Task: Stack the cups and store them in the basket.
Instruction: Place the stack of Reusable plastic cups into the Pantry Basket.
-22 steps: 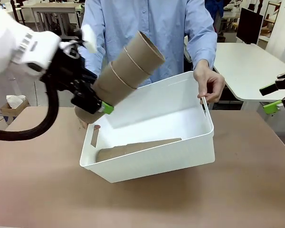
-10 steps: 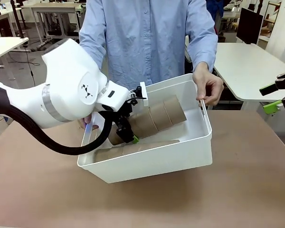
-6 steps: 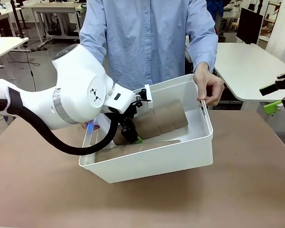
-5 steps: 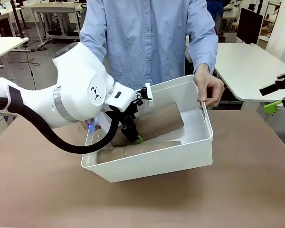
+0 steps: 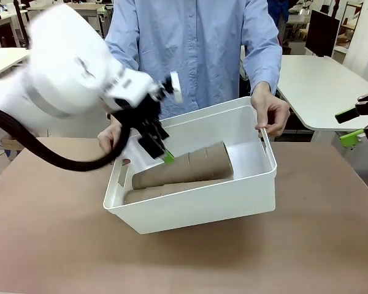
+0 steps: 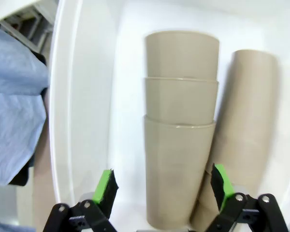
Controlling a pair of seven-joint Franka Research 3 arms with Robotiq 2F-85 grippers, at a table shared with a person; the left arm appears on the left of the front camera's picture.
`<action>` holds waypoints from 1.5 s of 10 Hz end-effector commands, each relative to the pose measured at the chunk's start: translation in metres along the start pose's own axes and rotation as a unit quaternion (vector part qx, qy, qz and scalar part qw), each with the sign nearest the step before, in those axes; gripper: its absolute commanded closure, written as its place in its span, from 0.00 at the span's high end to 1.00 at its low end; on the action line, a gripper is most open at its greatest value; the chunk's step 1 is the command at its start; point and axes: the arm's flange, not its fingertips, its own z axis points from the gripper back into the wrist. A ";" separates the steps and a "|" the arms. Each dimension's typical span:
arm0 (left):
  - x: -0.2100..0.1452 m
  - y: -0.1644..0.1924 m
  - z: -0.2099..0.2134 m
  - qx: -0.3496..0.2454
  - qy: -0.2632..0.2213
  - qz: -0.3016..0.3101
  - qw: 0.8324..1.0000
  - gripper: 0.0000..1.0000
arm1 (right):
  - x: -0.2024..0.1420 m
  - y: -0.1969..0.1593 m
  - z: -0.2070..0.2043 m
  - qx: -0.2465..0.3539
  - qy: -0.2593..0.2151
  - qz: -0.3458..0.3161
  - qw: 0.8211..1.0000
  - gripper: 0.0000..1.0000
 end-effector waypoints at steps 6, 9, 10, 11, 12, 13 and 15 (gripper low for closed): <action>-0.159 0.016 0.214 -0.033 -0.143 0.051 0.988 1.00 | 0.001 0.000 0.000 -0.004 0.002 0.000 1.000 1.00; -0.220 0.016 0.230 -0.002 -0.175 0.049 0.983 1.00 | 0.001 0.000 0.000 -0.004 0.002 0.000 1.000 1.00; -0.229 0.015 0.228 0.009 -0.170 0.034 0.985 1.00 | 0.001 0.000 0.000 -0.004 0.002 0.000 1.000 1.00; -0.230 0.012 0.225 0.008 -0.173 0.023 0.985 1.00 | 0.001 0.000 0.000 -0.004 0.002 0.000 1.000 1.00; -0.231 0.010 0.223 0.031 -0.179 0.021 0.983 1.00 | 0.001 0.000 0.000 -0.004 0.002 0.000 1.000 1.00; -0.235 0.014 0.235 0.002 -0.163 0.044 0.986 0.95 | 0.001 0.000 0.000 -0.004 0.002 0.000 1.000 1.00; -0.235 0.014 0.235 0.002 -0.163 0.044 0.986 0.95 | 0.001 0.000 0.000 -0.004 0.002 0.000 1.000 1.00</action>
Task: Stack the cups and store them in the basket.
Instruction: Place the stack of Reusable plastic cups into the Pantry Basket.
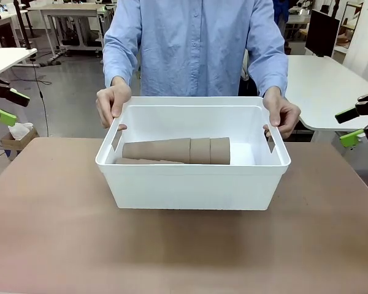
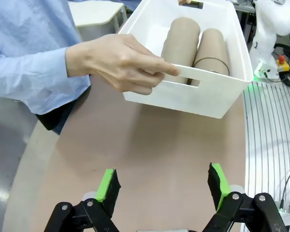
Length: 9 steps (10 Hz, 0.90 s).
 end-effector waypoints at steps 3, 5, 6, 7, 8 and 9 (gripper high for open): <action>0.003 0.001 0.002 -0.004 -0.001 0.005 1.000 0.95 | 0.001 0.000 0.000 -0.004 0.001 0.000 1.000 1.00; 0.003 0.001 0.002 -0.004 -0.001 0.005 1.000 0.95 | 0.001 0.000 0.000 -0.004 0.001 0.000 1.000 1.00; 0.003 0.001 0.002 -0.004 -0.001 0.005 1.000 0.95 | 0.001 0.000 0.000 -0.004 0.001 0.000 1.000 1.00; 0.003 0.001 0.002 -0.004 -0.001 0.005 1.000 0.95 | 0.001 0.000 0.000 -0.004 0.001 0.000 1.000 1.00; 0.003 0.001 0.002 -0.004 -0.001 0.005 1.000 0.95 | 0.001 0.000 0.000 -0.004 0.001 0.000 1.000 1.00; 0.003 0.001 0.002 -0.004 -0.001 0.005 1.000 0.95 | 0.001 0.000 0.000 -0.004 0.001 0.000 1.000 1.00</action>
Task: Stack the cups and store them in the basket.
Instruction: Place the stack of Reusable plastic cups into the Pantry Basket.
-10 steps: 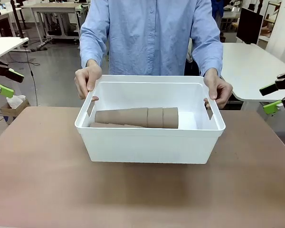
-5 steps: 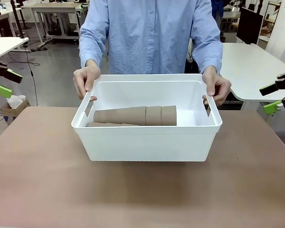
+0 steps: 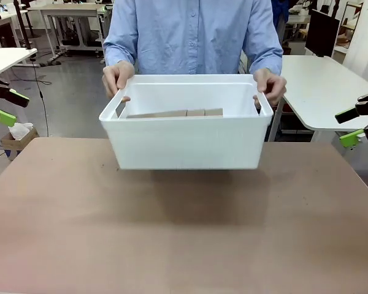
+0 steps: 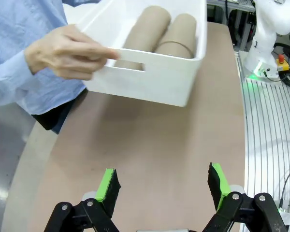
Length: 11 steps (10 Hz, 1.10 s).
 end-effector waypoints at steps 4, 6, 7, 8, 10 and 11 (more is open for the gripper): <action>0.003 0.001 0.002 -0.003 -0.004 0.003 1.000 0.95 | 0.001 0.000 0.000 -0.004 0.001 0.000 1.000 1.00; 0.003 0.001 0.002 -0.003 -0.004 0.003 1.000 0.95 | 0.001 0.000 0.000 -0.004 0.001 0.000 1.000 1.00; 0.003 0.001 0.002 -0.003 -0.004 0.003 1.000 0.95 | 0.001 0.000 0.000 -0.004 0.001 0.000 1.000 1.00; 0.003 0.001 0.002 -0.003 -0.004 0.003 1.000 0.95 | 0.001 0.000 0.000 -0.004 0.001 0.000 1.000 1.00; 0.003 0.001 0.002 -0.003 -0.004 0.003 1.000 0.95 | 0.001 0.000 0.000 -0.004 0.001 0.000 1.000 1.00; 0.003 0.001 0.002 -0.003 -0.004 0.003 1.000 0.95 | 0.001 0.000 0.000 -0.004 0.001 0.000 1.000 1.00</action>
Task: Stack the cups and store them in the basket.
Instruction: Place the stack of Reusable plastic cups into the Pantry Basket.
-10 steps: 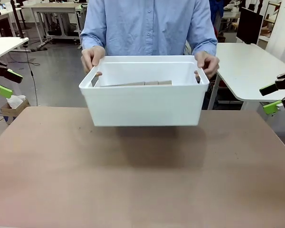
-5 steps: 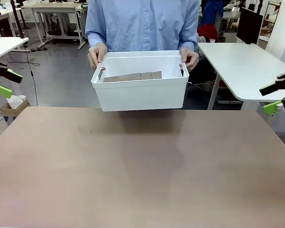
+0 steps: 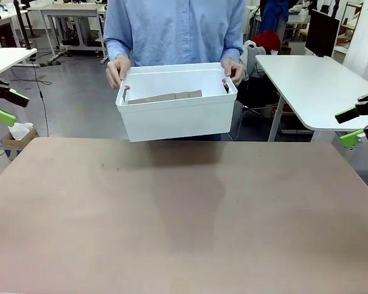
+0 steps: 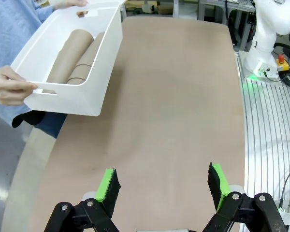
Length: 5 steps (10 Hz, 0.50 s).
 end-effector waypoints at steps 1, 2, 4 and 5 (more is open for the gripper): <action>0.003 0.001 0.002 -0.003 -0.004 0.003 1.000 0.95 | 0.001 0.000 0.000 -0.004 0.001 0.000 1.000 1.00; 0.003 0.001 0.002 -0.003 -0.004 0.003 1.000 0.95 | 0.001 0.000 0.000 -0.004 0.001 0.000 1.000 1.00; 0.003 0.001 0.002 -0.003 -0.004 0.003 1.000 0.95 | 0.001 0.000 0.000 -0.004 0.001 0.000 1.000 1.00; 0.003 0.001 0.002 -0.003 -0.004 0.003 1.000 0.95 | 0.001 0.000 0.000 -0.004 0.001 0.000 1.000 1.00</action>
